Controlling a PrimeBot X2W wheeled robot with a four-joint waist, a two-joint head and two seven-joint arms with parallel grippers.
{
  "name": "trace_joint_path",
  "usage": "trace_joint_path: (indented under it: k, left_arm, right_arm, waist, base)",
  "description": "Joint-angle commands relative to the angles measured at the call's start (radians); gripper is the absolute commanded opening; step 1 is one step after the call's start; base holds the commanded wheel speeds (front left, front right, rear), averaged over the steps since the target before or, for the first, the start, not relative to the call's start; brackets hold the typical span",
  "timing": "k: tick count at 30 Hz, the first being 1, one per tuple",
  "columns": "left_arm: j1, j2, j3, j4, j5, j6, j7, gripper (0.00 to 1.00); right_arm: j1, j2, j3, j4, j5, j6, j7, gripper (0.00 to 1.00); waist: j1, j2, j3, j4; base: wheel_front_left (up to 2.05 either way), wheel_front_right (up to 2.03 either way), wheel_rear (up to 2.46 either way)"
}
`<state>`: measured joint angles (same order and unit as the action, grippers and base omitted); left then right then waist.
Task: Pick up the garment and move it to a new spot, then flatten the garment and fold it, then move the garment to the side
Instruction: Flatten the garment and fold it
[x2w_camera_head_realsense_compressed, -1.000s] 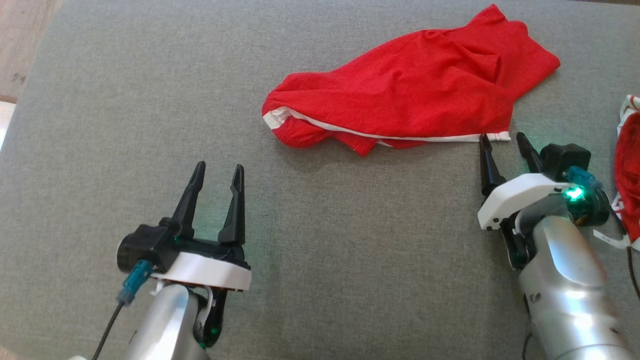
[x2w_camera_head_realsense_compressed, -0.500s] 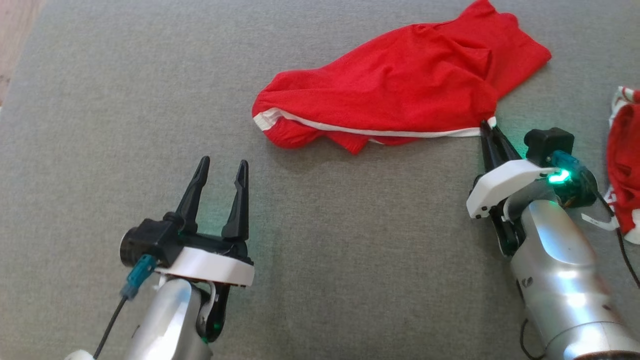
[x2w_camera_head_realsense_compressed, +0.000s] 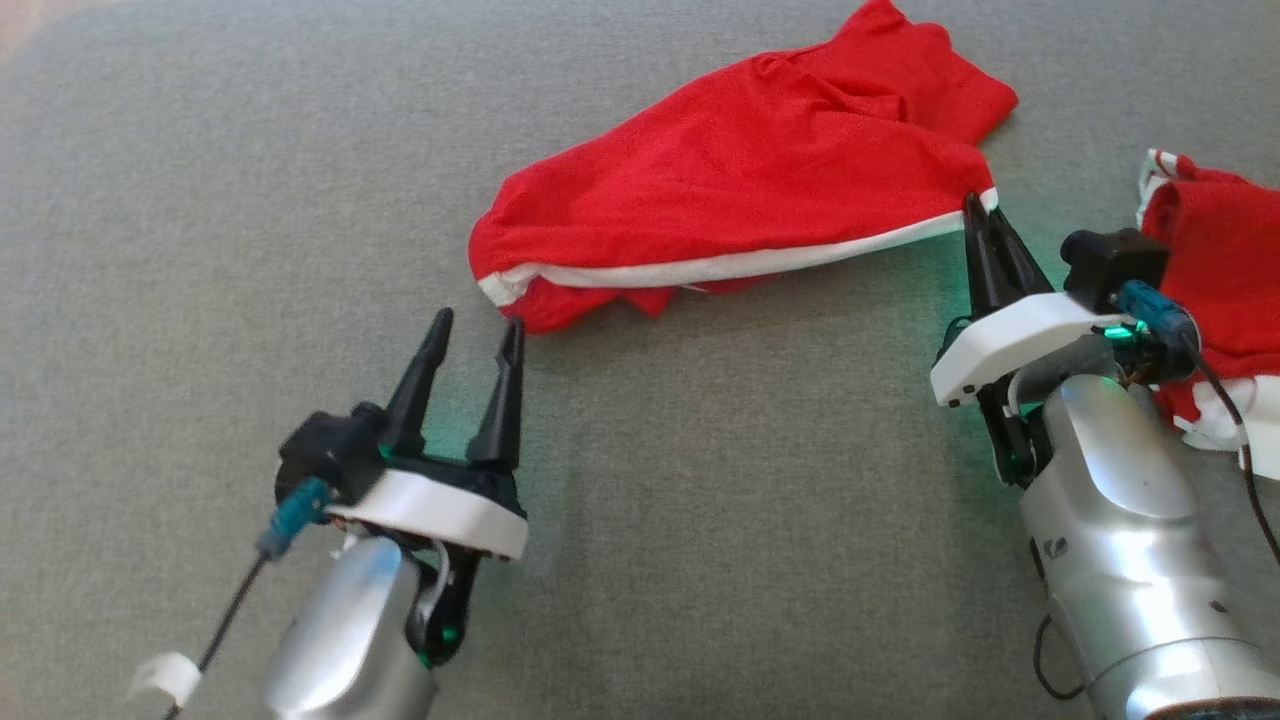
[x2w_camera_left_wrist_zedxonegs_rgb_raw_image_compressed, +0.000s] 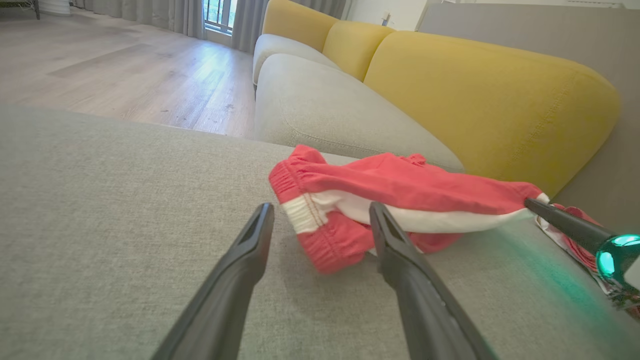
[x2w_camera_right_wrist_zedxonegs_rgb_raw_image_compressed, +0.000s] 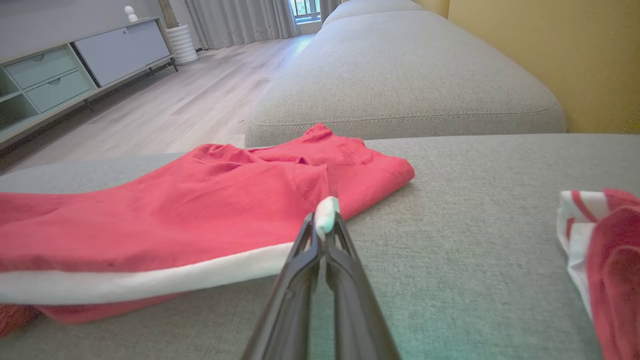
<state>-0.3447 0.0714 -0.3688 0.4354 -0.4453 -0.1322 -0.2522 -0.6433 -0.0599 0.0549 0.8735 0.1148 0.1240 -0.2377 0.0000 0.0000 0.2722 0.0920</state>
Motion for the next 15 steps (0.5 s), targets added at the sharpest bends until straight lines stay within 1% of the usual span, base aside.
trace_joint_path:
  k: [1,9,15]
  left_arm:
    - [-0.049,0.027,0.021,-0.012,-0.021,0.002,-0.010,1.00]
    - [-0.120,0.062,-0.095,0.058,-0.170,0.002,-0.007,1.00]
    - [-0.154,0.082,-0.144,0.099,-0.220,0.002,-0.008,1.00]
  right_arm:
    - [-0.009,0.010,0.020,-0.037,0.003,0.007,-0.002,0.00]
    - [0.003,0.010,0.022,-0.075,0.000,0.007,0.018,0.00]
    - [0.014,0.010,0.030,-0.095,0.004,0.007,0.029,0.00]
  waist:
    - [0.0000,0.0000,0.003,-0.008]
    - [0.0000,0.0000,0.007,-0.024]
    - [0.0000,0.0000,0.004,-0.032]
  base:
    - [0.00,0.00,0.00]
    - [0.00,0.00,0.00]
    - [0.00,0.00,0.00]
